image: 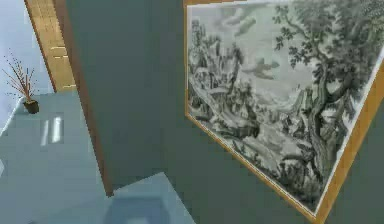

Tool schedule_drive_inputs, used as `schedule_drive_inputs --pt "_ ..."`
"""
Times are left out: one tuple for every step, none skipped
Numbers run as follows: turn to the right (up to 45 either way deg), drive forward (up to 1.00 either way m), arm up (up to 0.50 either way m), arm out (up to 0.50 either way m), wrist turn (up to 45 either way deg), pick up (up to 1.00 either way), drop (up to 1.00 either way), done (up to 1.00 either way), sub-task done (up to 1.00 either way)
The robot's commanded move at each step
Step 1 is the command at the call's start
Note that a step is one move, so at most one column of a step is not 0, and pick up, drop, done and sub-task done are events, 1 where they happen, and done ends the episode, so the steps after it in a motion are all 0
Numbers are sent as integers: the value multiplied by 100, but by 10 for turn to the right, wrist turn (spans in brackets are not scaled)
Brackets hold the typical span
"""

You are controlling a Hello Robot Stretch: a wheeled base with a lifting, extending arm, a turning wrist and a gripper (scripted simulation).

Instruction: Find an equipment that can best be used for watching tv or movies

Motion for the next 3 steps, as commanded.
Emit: schedule_drive_inputs --pt "450 0 0 0 0 0 0 0 0" --pt "450 0 0 0 0 0 0 0 0" --pt "120 0 0 0 0 0 0 0 0"
